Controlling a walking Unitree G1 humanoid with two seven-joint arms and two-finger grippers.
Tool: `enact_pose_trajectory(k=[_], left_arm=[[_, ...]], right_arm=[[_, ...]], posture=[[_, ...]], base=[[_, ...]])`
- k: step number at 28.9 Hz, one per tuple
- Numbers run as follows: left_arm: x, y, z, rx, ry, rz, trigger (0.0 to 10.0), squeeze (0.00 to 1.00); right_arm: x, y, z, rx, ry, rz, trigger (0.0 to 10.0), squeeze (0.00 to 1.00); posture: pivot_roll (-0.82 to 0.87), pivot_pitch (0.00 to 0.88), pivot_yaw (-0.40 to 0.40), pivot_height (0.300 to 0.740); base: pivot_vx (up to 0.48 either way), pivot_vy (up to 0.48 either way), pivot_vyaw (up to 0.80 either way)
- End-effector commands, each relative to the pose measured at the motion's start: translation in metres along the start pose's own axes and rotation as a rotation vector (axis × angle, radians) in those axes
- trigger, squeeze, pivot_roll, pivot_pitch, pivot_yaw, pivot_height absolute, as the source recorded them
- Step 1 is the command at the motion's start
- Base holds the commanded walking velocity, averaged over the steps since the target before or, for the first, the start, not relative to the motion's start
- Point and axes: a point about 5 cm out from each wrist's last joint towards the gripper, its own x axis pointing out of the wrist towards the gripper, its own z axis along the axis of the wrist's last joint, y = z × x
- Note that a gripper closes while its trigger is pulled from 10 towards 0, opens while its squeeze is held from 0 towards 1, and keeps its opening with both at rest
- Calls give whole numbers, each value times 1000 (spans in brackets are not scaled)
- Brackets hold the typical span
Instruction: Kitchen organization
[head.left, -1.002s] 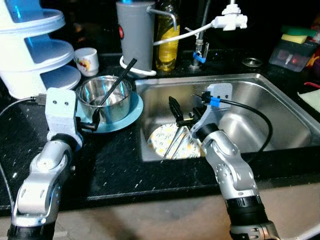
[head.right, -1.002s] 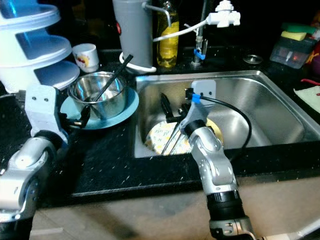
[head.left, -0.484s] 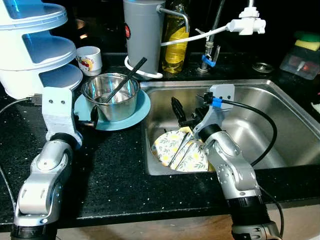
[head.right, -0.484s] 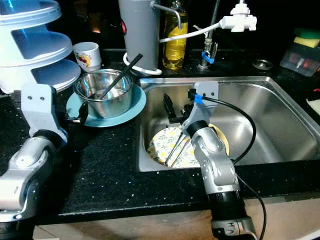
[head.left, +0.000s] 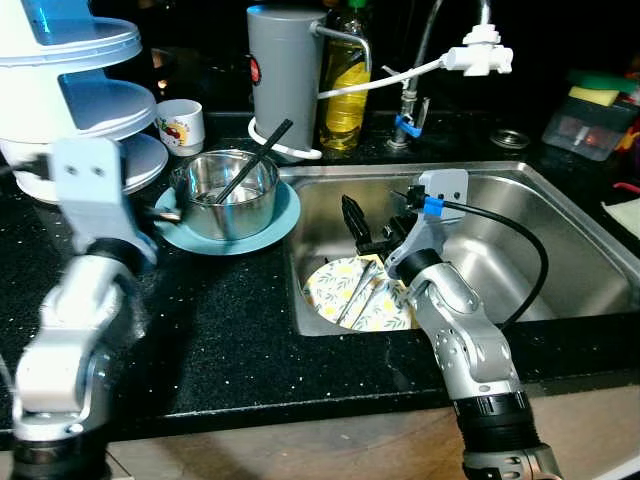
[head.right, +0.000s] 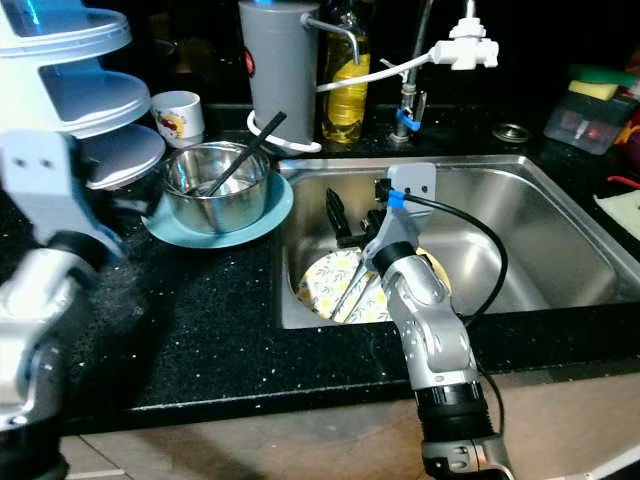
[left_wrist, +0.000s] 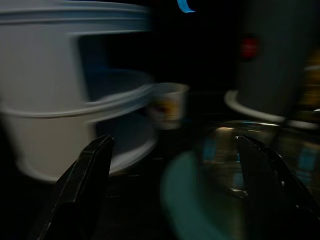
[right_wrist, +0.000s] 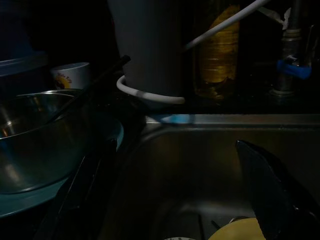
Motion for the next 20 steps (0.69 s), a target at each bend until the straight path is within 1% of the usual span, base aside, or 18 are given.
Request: enact_pose_trajectory(k=[1, 3, 5, 8, 14, 15, 16, 17, 20], left_arm=[[0, 5, -11, 42, 72, 5, 10000, 0], [0, 7, -16, 71, 106, -6, 10000, 0], [-1, 7, -20, 68, 136, -7, 10000, 0], [-3, 8, -26, 36, 171, 5, 10000, 0], [-5, 14, -33, 56, 215, 14, 10000, 0], [-5, 17, -34, 72, 230, 23, 10000, 0], [-5, 17, -34, 72, 230, 23, 10000, 0], [-5, 23, -37, 120, 264, 32, 10000, 0], [-6, 26, -38, 100, 271, 53, 10000, 0]], right_arm=[[1, 0, 1, -6, -4, 2, 10000, 0], [1, 0, 1, -5, -3, 3, 10000, 0], [1, 0, 0, -5, -2, 5, 10000, 0], [1, 0, 0, -4, 2, 7, 10000, 0], [0, 1, -2, -4, 14, 16, 10000, 0], [0, 1, -2, -5, 16, 19, 10000, 0], [0, 1, -2, -5, 16, 19, 10000, 0], [0, 2, -2, -6, 19, 23, 10000, 0], [0, 2, -2, -5, 21, 26, 10000, 0]], posture=[[53, 182, -31, 740], [52, 181, -29, 740], [52, 181, -29, 740], [51, 180, -26, 740], [48, 181, -28, 740], [49, 185, -28, 740], [49, 185, -28, 740], [49, 188, -30, 740], [49, 192, -32, 740]], base=[[0, 0, 0], [0, 0, 0], [0, 0, 0], [0, 0, 0], [0, 0, 0], [0, -289, 0], [0, -289, 0], [0, -480, 0], [0, -480, 0]])
